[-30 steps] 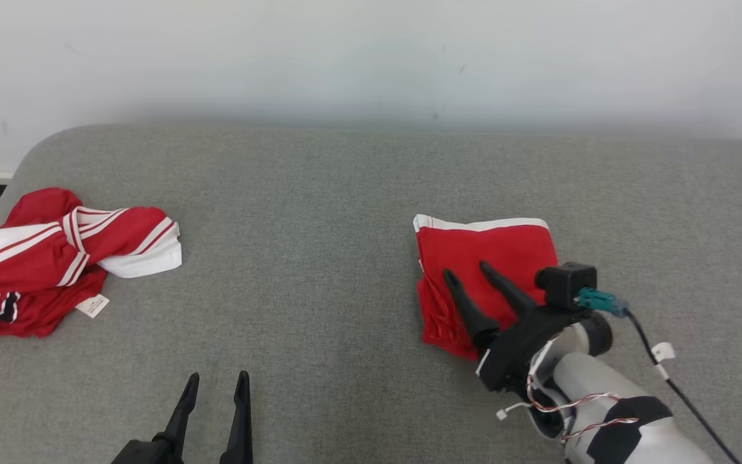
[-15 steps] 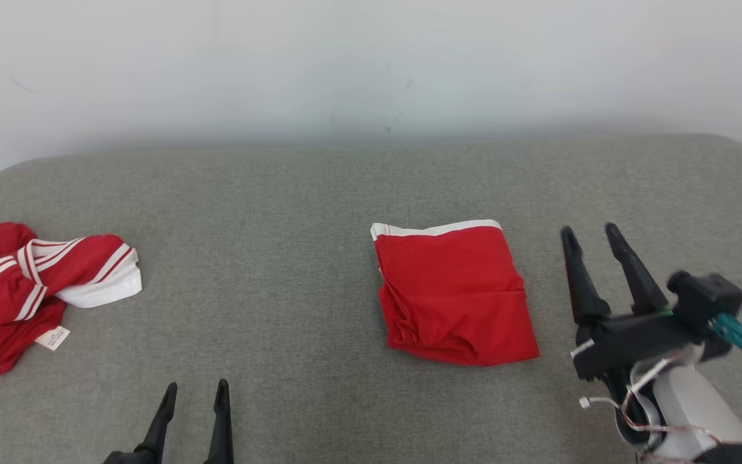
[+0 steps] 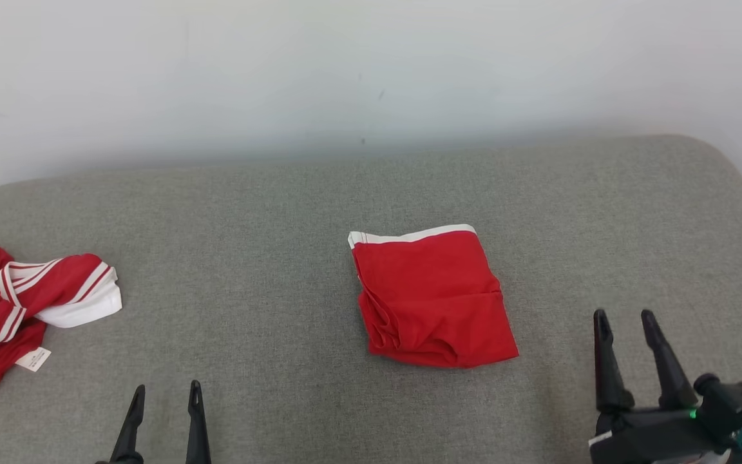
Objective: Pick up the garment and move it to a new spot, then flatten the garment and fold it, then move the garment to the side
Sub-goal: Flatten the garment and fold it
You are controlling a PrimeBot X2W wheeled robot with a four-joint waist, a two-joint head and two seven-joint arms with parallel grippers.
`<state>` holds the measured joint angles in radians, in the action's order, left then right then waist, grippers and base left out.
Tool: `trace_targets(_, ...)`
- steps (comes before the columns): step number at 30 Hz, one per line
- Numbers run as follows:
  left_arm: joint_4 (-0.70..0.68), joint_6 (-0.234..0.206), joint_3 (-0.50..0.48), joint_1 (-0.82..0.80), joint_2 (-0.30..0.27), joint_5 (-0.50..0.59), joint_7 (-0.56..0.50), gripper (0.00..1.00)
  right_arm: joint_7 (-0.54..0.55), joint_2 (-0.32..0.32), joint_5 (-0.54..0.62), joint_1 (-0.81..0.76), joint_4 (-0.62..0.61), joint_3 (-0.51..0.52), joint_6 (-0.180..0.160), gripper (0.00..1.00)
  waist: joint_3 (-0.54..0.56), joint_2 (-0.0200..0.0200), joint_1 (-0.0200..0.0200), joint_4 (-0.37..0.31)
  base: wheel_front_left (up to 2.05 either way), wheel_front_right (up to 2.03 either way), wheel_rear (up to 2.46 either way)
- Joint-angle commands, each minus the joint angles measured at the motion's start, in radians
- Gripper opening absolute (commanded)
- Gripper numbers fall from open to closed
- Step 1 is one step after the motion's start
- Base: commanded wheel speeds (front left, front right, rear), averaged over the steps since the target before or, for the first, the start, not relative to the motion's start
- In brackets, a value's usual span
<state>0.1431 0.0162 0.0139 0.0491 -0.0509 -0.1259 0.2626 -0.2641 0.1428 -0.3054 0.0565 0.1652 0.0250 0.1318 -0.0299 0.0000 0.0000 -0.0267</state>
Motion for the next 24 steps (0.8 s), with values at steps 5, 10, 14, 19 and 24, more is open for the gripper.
trace_targets(5, -0.004, 0.017, -0.012, 0.038, 0.001, 0.034, 0.003, 1.00, 0.000, -0.054, 0.034, -0.081, -0.026, -0.002, -0.002, 1.00, 0.015, 0.0000, 0.0000, -0.006, 0.00, 0.00, 0.00)
trace_targets(10, 0.004, 0.019, -0.011, 0.051, 0.001, 0.047, 0.003, 1.00, 0.000, -0.068, 0.067, -0.100, -0.013, -0.018, -0.002, 1.00, 0.025, 0.0000, 0.0000, -0.004, 0.00, 0.00, 0.00)
trace_targets(14, 0.005, 0.019, -0.006, 0.054, 0.001, 0.060, 0.003, 1.00, 0.000, -0.078, 0.085, -0.110, -0.007, -0.025, -0.002, 1.00, 0.030, 0.0000, 0.0000, 0.003, 0.00, 0.00, 0.00)
trace_targets(19, 0.012, 0.022, 0.000, 0.051, 0.001, 0.062, 0.003, 1.00, 0.000, -0.083, 0.101, -0.112, 0.008, -0.040, -0.002, 1.00, 0.029, 0.0000, 0.0000, 0.012, 0.00, 0.00, 0.00)
trace_targets(24, 0.018, 0.025, 0.005, 0.044, 0.001, 0.061, 0.003, 1.00, 0.000, -0.087, 0.105, -0.113, 0.023, -0.049, -0.002, 1.00, 0.026, 0.0000, 0.0000, 0.022, 0.00, 0.00, 0.00)
